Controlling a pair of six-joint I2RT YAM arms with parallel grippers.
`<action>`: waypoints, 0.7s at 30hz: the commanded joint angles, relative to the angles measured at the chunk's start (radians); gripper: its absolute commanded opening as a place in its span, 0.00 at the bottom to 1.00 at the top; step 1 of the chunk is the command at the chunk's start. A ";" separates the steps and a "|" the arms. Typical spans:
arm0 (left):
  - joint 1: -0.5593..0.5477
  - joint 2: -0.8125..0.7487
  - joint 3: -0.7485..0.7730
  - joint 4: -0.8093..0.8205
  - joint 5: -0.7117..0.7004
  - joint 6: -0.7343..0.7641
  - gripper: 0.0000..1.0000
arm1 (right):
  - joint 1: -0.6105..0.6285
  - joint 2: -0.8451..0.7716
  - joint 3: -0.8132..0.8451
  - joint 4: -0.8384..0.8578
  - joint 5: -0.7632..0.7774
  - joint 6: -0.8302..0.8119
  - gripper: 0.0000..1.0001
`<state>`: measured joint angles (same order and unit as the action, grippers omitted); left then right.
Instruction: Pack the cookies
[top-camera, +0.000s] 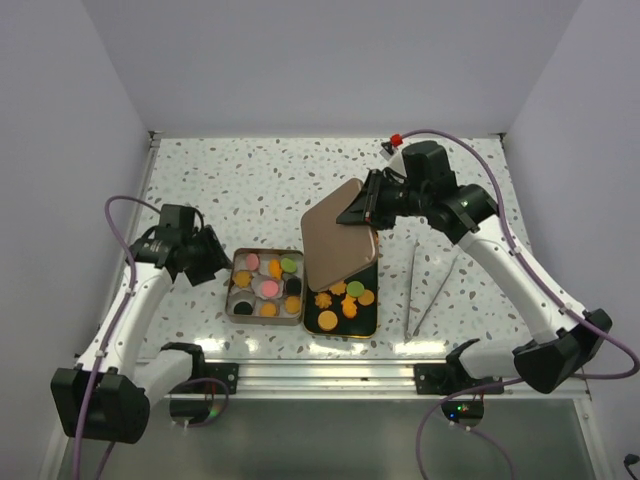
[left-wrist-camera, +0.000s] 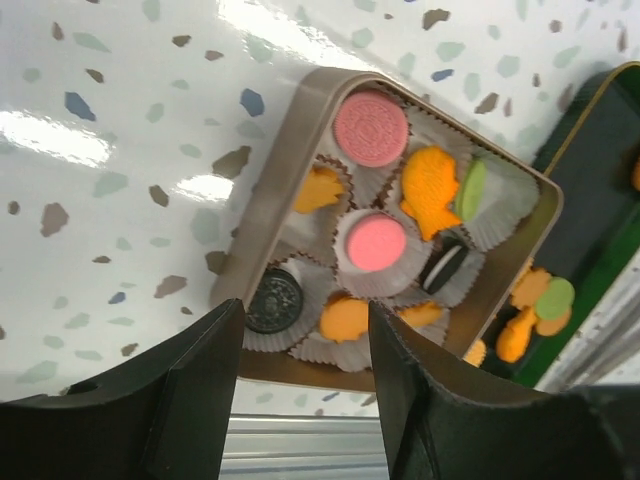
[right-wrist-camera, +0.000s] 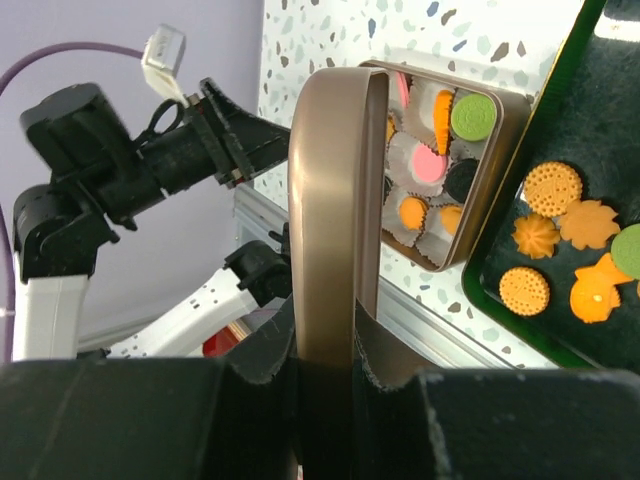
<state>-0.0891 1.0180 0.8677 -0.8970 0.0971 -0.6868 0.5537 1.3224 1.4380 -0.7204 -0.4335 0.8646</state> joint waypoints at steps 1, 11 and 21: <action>0.003 0.042 0.011 0.033 -0.094 0.095 0.57 | -0.011 -0.028 0.076 -0.057 0.022 -0.070 0.00; 0.002 0.152 -0.044 0.130 -0.120 0.162 0.47 | -0.037 -0.022 0.039 -0.054 -0.008 -0.081 0.00; -0.040 0.225 -0.056 0.188 -0.109 0.171 0.43 | -0.067 0.018 0.042 -0.063 -0.036 -0.114 0.00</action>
<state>-0.1078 1.2453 0.8200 -0.7692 -0.0055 -0.5392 0.4957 1.3384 1.4616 -0.7967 -0.4377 0.7715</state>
